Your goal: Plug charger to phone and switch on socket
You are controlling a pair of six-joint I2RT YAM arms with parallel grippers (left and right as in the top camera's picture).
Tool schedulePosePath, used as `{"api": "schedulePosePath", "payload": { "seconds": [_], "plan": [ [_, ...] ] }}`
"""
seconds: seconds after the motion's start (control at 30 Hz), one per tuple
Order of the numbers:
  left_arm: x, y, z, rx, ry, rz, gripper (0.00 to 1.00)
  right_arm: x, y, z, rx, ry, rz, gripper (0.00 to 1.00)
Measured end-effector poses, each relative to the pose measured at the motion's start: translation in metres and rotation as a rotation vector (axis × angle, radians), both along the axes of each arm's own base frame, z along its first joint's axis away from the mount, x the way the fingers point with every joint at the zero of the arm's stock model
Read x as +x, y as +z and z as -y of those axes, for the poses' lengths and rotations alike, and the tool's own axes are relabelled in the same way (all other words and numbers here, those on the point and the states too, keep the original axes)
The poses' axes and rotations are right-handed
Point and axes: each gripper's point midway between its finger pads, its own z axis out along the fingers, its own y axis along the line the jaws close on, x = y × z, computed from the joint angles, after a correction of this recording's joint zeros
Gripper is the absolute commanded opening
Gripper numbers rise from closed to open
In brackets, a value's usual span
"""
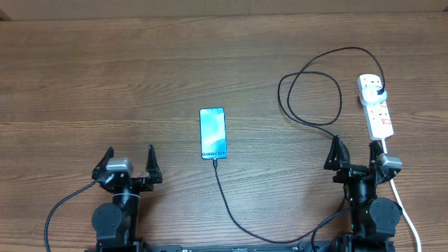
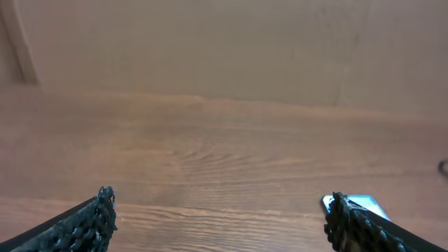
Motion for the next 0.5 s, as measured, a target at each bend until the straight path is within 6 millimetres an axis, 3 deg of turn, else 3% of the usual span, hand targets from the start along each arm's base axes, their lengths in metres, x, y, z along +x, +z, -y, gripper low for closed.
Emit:
{"api": "schedulePosePath", "payload": {
  "seconds": [0.2,0.5],
  "plan": [
    [0.0000,-0.0002,0.0094,0.144,-0.048,0.002,1.00,0.0000,-0.0002,-0.0001,0.000,0.000,0.000,1.00],
    [0.0000,-0.0002,0.0098,0.177,-0.051,0.002,1.00,0.0000,-0.0003,0.0000,0.000,0.000,-0.001,1.00]
  ]
}}
